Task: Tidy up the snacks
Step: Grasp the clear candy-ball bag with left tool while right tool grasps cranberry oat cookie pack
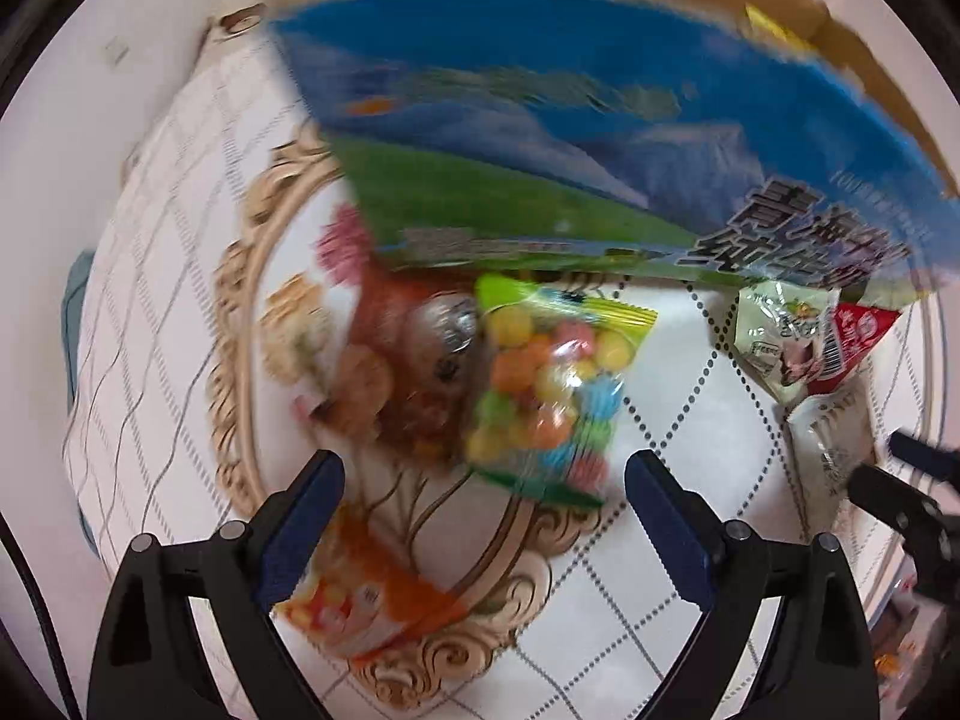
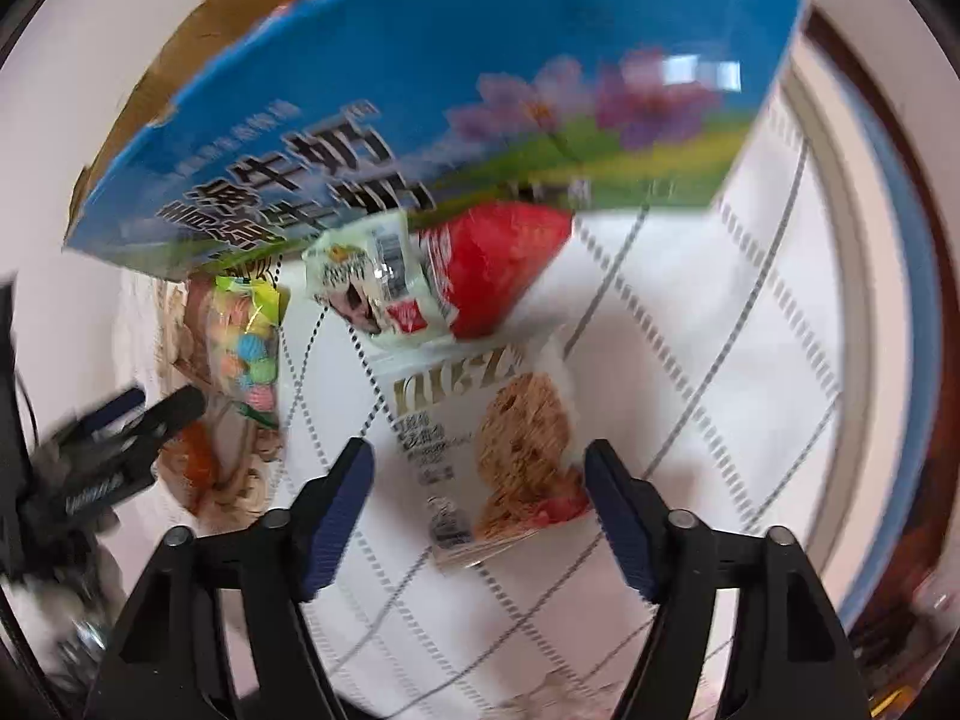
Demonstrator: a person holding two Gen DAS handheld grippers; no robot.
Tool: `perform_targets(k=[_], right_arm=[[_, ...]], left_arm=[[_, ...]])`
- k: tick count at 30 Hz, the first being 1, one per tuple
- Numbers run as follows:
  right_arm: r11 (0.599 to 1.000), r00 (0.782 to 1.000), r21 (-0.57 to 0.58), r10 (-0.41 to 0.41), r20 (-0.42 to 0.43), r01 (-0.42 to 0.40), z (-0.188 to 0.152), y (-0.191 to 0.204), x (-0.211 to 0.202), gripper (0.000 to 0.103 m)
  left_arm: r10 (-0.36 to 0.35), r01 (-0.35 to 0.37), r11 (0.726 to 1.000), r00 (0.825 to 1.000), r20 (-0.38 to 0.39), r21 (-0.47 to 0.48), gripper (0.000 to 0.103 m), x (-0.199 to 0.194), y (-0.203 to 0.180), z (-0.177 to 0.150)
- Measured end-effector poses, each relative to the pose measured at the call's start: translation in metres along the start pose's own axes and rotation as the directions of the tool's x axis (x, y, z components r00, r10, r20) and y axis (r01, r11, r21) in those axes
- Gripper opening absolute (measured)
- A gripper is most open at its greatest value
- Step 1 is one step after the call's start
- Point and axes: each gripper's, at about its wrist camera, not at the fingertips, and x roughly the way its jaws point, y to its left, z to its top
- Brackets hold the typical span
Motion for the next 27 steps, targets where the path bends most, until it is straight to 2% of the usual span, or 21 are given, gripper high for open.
perform_targets(k=[4, 6, 7, 8, 9, 12, 16, 21, 24, 27], right_arm=[[0.985, 0.996, -0.146, -0.094, 0.001, 0.094, 0.003, 0.021, 0.009, 0.084], [0.971, 0.991, -0.202, -0.136, -0.007, 0.132, 0.003, 0.028, 0.021, 0.084], [0.968, 0.99, -0.212, -0.143, -0.02, 0.136, 0.001, 0.029, 0.028, 0.08], [0.97, 0.99, -0.208, -0.139, -0.031, 0.13, 0.0, 0.028, 0.031, 0.074], [0.972, 0.989, -0.195, -0.142, -0.037, 0.132, -0.002, 0.027, 0.034, 0.064], [0.984, 0.992, -0.134, -0.121, -0.024, 0.117, -0.007, 0.019, 0.029, 0.062], [0.996, 0.997, -0.047, -0.071, -0.043, 0.069, -0.024, 0.0, 0.018, 0.06], [0.999, 0.996, 0.052, 0.007, -0.084, -0.002, -0.065, -0.018, 0.009, 0.06], [0.997, 0.995, 0.08, 0.028, -0.101, -0.02, -0.083, -0.024, 0.008, 0.061], [0.997, 0.995, 0.076, 0.008, -0.1, 0.0, -0.1, -0.025, 0.014, 0.061]], left_arm=[[-0.01, 0.012, 0.999, 0.999, -0.041, 0.05, 0.095, 0.022, -0.014, 0.009], [-0.017, 0.019, 0.998, 0.999, -0.038, 0.059, 0.079, 0.027, -0.021, 0.011], [-0.023, 0.026, 0.998, 0.999, -0.041, 0.064, 0.066, 0.029, -0.024, 0.011], [-0.033, 0.036, 0.997, 0.998, -0.048, 0.068, 0.059, 0.031, -0.027, 0.012], [-0.027, 0.03, 0.997, 0.998, -0.051, 0.071, 0.059, 0.032, -0.03, 0.011], [-0.031, 0.033, 0.998, 0.999, -0.032, 0.055, 0.056, 0.029, -0.034, 0.003], [-0.093, 0.09, 0.995, 0.993, -0.074, -0.037, 0.056, 0.021, -0.03, -0.03], [-0.218, 0.203, 0.974, 0.962, -0.166, -0.103, 0.056, 0.02, -0.047, -0.079], [-0.201, 0.194, 0.979, 0.96, -0.193, -0.055, 0.056, 0.029, -0.063, -0.091], [-0.167, 0.167, 0.986, 0.966, -0.197, -0.016, 0.058, 0.037, -0.075, -0.094]])
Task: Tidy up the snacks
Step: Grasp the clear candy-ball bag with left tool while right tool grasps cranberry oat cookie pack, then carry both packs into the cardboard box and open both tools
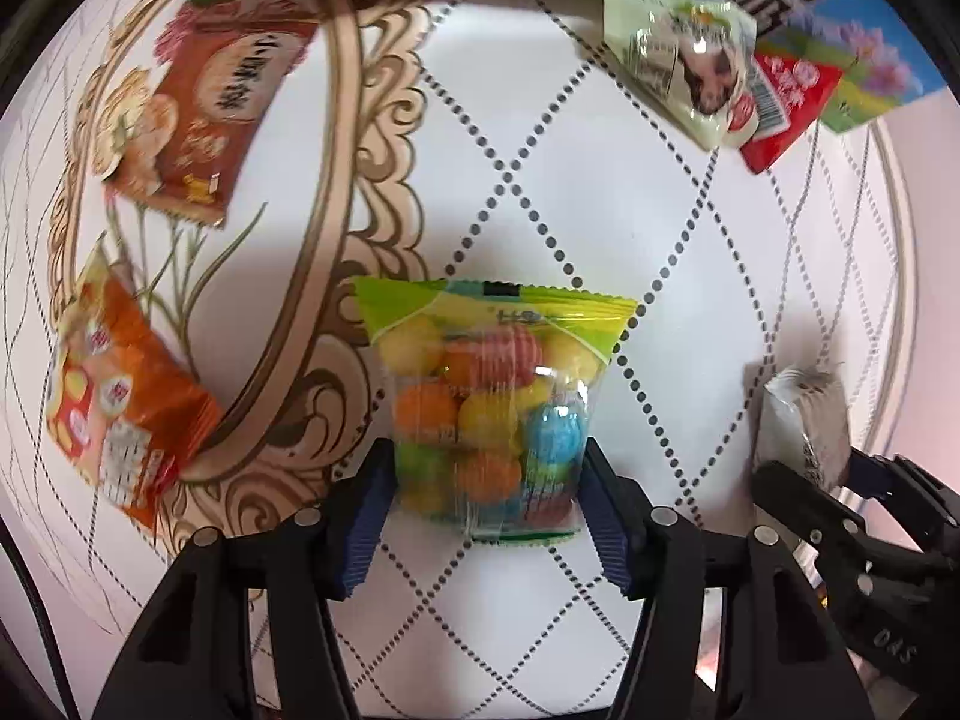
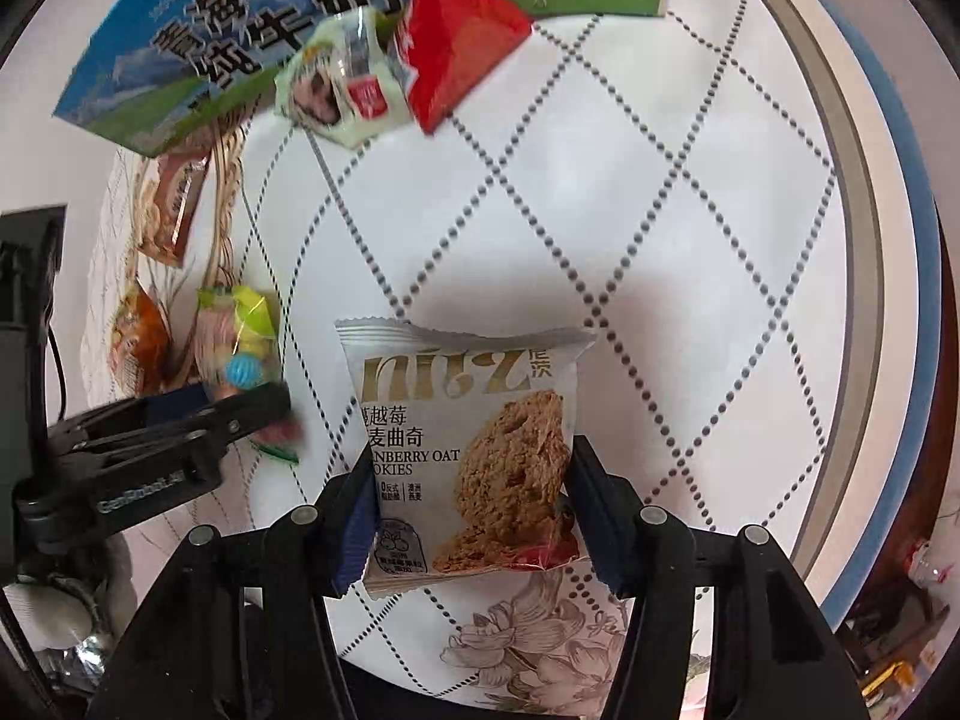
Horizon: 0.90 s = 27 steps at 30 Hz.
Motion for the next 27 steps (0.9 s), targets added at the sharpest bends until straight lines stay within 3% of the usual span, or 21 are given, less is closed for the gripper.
perform_targets(k=[5, 11, 27], right_arm=[[1.0, 0.999, 0.002, -0.029, 0.015, 0.029, 0.009, 0.012, 0.015, 0.061], [0.999, 0.999, -0.009, -0.053, 0.01, 0.053, 0.015, 0.038, 0.04, 0.063], [0.998, 0.998, -0.018, -0.058, 0.014, 0.059, 0.014, 0.034, 0.045, 0.063]], left_arm=[[-0.006, 0.006, 1.0, 1.0, -0.002, -0.011, 0.058, 0.017, -0.004, -0.003], [-0.004, 0.004, 1.0, 1.0, -0.012, -0.011, 0.059, 0.019, 0.018, 0.022], [-0.005, 0.005, 1.0, 1.0, -0.008, -0.015, 0.059, 0.013, 0.018, 0.021]])
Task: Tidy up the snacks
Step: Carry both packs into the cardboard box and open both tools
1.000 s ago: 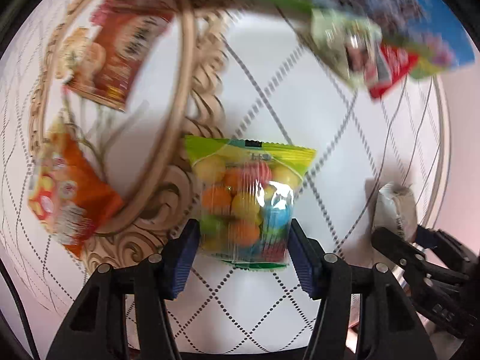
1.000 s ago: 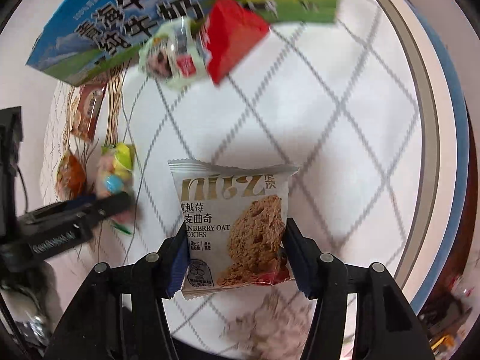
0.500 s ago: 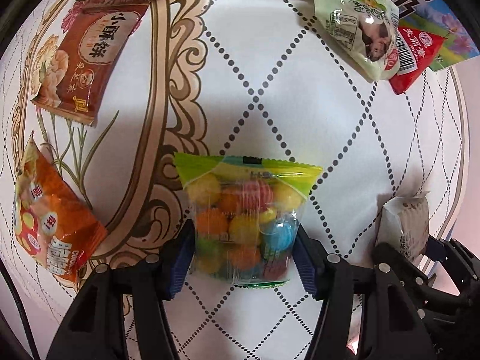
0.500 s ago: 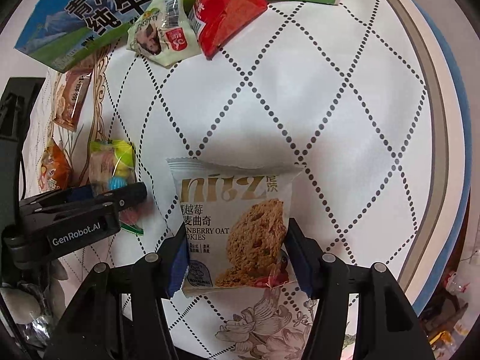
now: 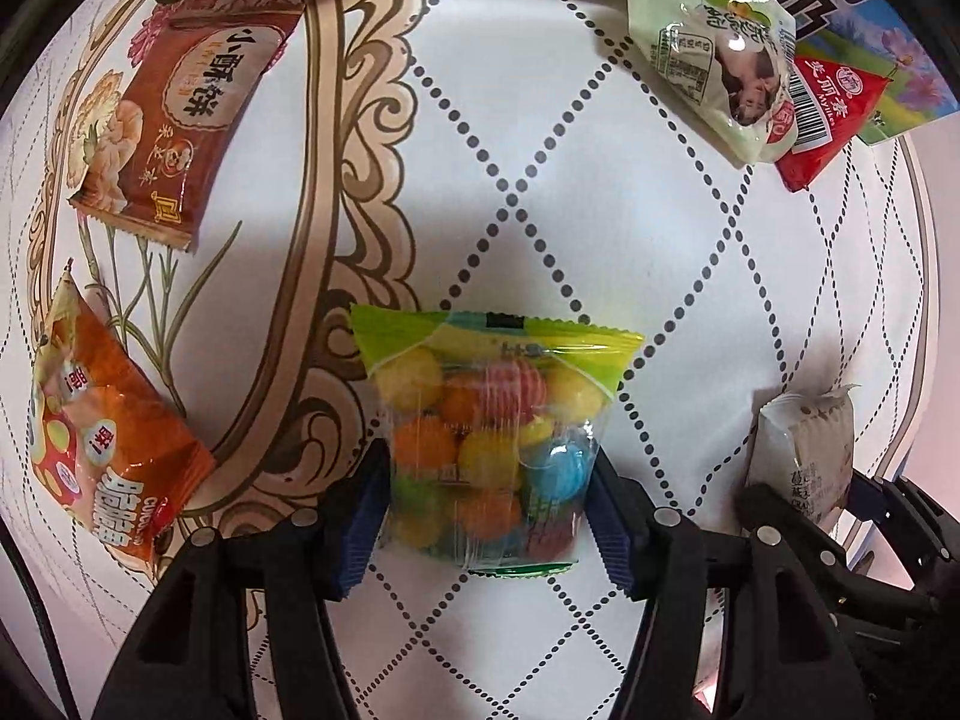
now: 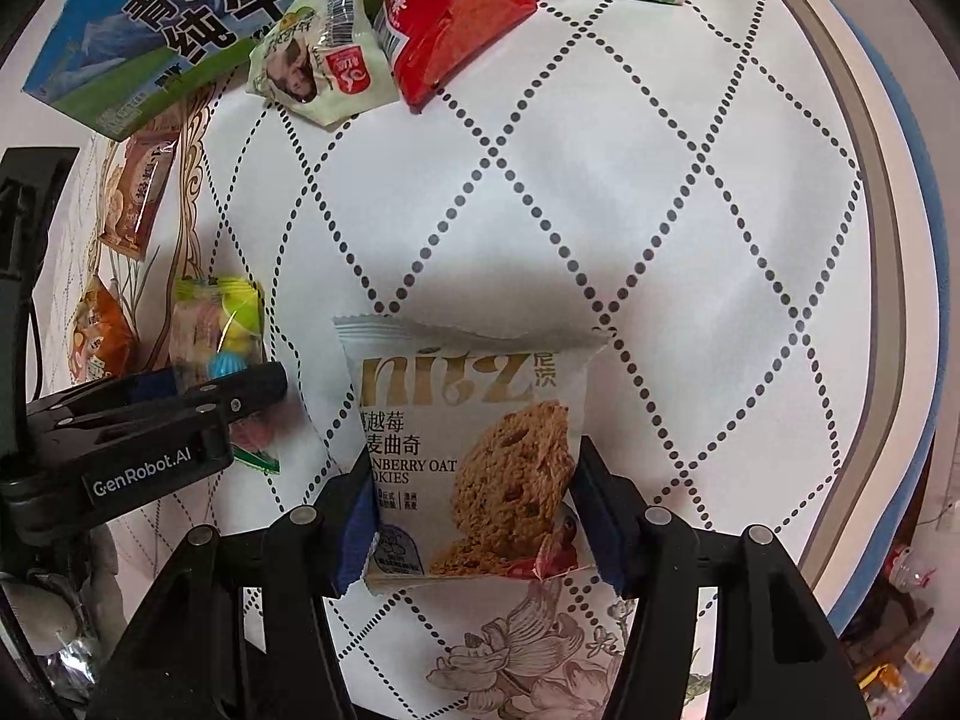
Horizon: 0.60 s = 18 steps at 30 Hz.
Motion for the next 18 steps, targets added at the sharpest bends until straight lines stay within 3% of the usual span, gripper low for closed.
perform_targets(k=[5, 12, 18], right_arm=[[1.0, 1.0, -0.021, -0.013, 0.013, 0.014, -0.003, 0.004, -0.002, 0.061], [0.999, 0.995, -0.038, -0.036, 0.098, 0.04, -0.01, 0.012, -0.021, 0.061], [1.0, 0.99, -0.005, 0.019, 0.142, -0.018, -0.011, 0.011, -0.049, 0.06]], left_arm=[[0.003, -0.003, 1.0, 1.0, 0.021, -0.016, 0.054, -0.01, -0.001, -0.003], [-0.019, 0.019, 1.0, 0.999, 0.044, 0.0, 0.047, -0.034, -0.004, -0.018], [-0.053, 0.051, 0.998, 0.994, 0.1, 0.021, 0.047, -0.072, -0.003, -0.025]])
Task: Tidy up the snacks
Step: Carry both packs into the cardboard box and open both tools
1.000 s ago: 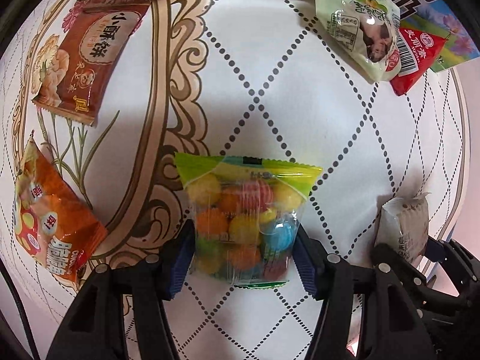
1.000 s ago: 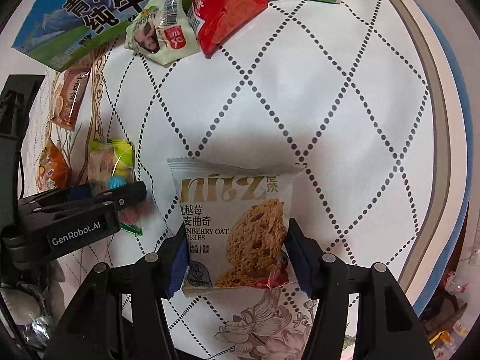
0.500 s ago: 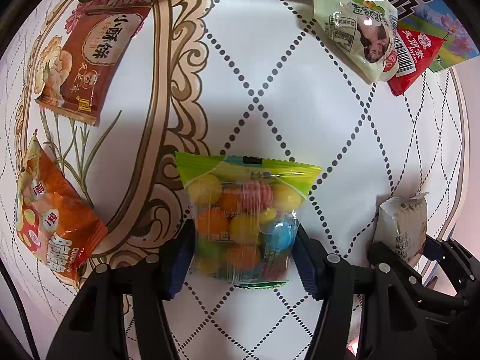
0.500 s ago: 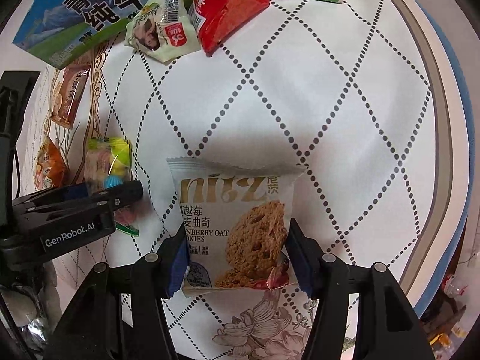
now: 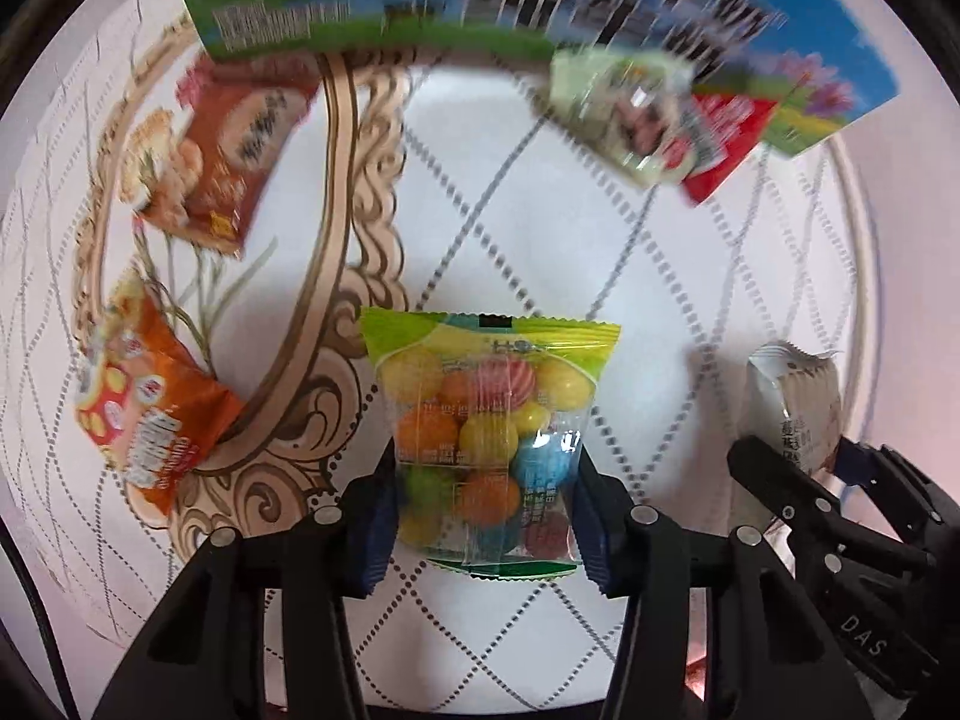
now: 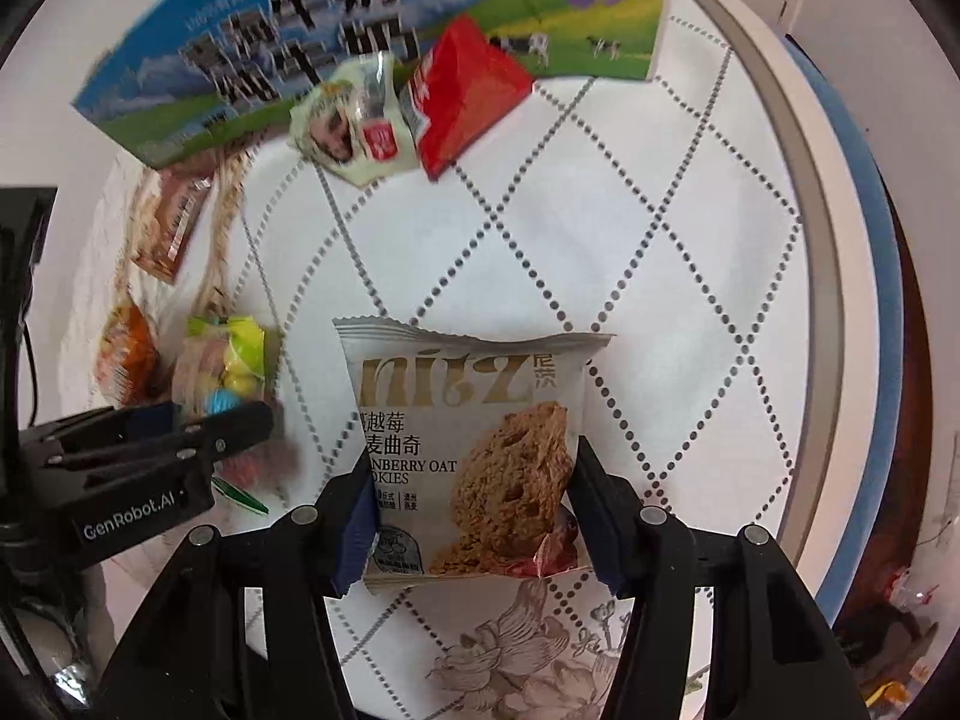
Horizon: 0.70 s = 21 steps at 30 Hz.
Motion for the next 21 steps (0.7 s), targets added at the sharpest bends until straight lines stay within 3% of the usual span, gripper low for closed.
perform_targets(k=[7, 13, 17, 21], right_arm=[[0.996, 0.991, 0.026, 0.086, 0.107, -0.089, 0.028, 0.0, -0.061, 0.06], [0.994, 0.958, 0.008, 0.102, 0.267, -0.108, 0.091, -0.001, -0.126, 0.06], [0.997, 0.942, 0.001, 0.067, 0.328, -0.072, 0.14, -0.002, -0.139, 0.06], [1.0, 0.947, -0.004, 0.021, 0.321, -0.021, 0.191, -0.01, -0.128, 0.06]], left_arm=[[-0.117, 0.117, 0.993, 0.987, 0.113, 0.002, 0.047, -0.079, -0.004, 0.025], [-0.194, 0.192, 0.981, 0.961, 0.195, 0.032, 0.047, -0.149, -0.007, 0.074], [-0.137, 0.126, 0.99, 0.958, 0.251, 0.059, 0.047, -0.171, -0.009, 0.118], [-0.047, 0.033, 0.998, 0.961, 0.272, 0.056, 0.047, -0.167, -0.001, 0.164]])
